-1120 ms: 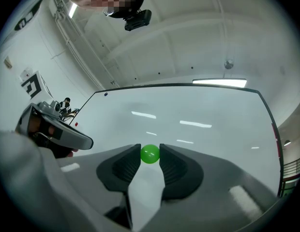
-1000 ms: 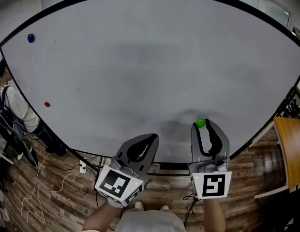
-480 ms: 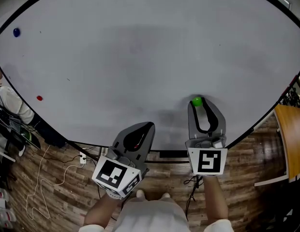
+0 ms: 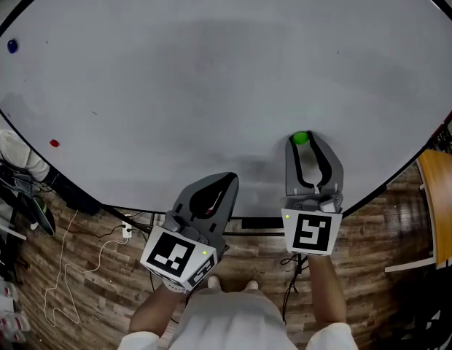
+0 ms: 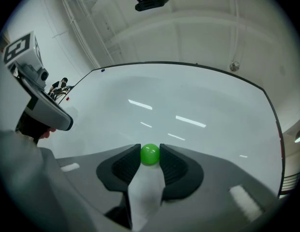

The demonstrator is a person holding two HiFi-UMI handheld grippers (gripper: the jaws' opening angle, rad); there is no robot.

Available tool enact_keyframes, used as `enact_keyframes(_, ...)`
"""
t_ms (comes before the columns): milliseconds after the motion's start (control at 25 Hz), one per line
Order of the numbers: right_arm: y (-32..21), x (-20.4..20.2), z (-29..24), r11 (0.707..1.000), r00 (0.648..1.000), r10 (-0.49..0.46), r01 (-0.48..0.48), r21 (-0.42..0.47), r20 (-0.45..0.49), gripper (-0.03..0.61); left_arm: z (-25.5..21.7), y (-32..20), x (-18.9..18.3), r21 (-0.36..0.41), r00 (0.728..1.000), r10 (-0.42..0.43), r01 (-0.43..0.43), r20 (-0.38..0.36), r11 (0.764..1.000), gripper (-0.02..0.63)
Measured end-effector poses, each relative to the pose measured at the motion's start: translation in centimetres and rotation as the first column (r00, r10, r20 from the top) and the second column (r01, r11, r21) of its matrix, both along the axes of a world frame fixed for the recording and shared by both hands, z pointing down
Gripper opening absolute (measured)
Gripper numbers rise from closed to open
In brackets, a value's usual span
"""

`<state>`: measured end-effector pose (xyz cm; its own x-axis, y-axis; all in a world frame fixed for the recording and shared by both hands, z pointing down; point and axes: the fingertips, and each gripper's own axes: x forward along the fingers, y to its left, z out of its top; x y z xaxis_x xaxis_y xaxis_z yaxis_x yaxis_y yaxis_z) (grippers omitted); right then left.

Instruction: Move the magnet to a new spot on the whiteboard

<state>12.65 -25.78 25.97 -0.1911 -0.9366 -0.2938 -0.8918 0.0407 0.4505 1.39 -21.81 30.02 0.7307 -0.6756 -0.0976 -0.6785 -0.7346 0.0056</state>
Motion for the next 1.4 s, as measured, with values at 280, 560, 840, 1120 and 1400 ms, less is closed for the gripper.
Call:
enact_keyframes(280,-0.1,0.0,0.1,1.0,1.0,0.024,-0.024,0.0,-0.011,0.133,-0.1,-0.4,0.4,0.001,1.0,0.003,-0.003,-0.001,1.0,0.002)
enact_keyframes(560,-0.2,-0.1,0.2,1.0,1.0,0.011,-0.011,-0.002,-0.007,0.133,0.1,-0.3,0.4,-0.006,1.0,0.004,-0.004,-0.008,1.0,0.002)
enact_keyframes(840,0.3,-0.3,0.0,1.0,1.0,-0.011,0.011,-0.007,0.006,0.135,-0.2,0.0,0.2,-0.003,1.0,0.005,-0.005,-0.01,1.0,0.002)
enact_keyframes(1120,1.0,0.1,-0.7,1.0,1.0,-0.01,0.009,0.015,0.021,0.135,-0.4,0.4,0.3,-0.001,1.0,0.011,-0.011,-0.01,1.0,0.002)
enact_keyframes(1400,2.7,-0.2,-1.4,0.998,0.997,-0.056,0.053,0.039,0.059,0.135,-0.5,1.1,0.2,0.003,1.0,0.014,-0.014,-0.013,1.0,0.002)
